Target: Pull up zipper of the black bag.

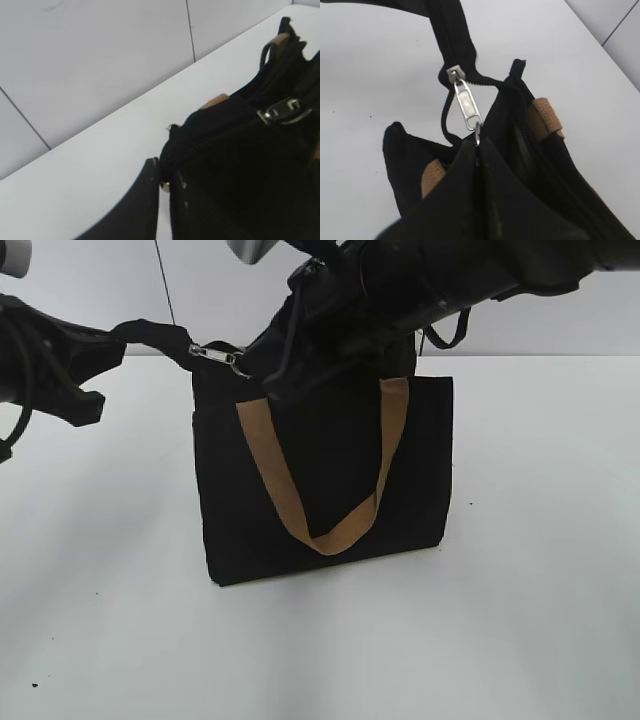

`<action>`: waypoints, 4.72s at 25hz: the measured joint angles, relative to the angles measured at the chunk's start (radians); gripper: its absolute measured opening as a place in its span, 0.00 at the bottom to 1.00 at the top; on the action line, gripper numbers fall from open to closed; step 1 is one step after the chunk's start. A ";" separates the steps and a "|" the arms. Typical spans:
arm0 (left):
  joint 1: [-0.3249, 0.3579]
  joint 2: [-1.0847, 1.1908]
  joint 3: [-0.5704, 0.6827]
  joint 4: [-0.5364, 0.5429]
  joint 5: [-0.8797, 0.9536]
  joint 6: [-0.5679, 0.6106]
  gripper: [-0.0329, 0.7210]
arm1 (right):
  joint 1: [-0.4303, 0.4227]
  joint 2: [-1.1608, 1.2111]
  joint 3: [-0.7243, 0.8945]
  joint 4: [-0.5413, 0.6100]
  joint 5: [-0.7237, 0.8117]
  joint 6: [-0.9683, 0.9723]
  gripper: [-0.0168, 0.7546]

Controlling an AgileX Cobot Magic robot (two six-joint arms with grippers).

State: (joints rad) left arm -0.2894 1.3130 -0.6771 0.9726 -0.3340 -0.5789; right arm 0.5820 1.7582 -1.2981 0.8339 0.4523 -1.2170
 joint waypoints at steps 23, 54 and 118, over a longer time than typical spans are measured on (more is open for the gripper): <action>-0.006 0.000 0.002 -0.066 0.237 0.000 0.08 | -0.174 -0.001 0.000 -0.107 0.077 0.122 0.00; -0.007 0.000 0.011 -0.204 0.233 0.000 0.08 | -0.354 -0.062 0.000 -0.248 0.194 0.375 0.04; -0.390 -1.323 0.104 -0.897 1.527 0.439 0.50 | -0.355 -1.645 0.796 -0.770 0.695 1.107 0.60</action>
State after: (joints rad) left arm -0.6790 -0.0101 -0.5727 0.0755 1.1932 -0.1398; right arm 0.2267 0.1129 -0.5017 0.0637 1.1475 -0.1095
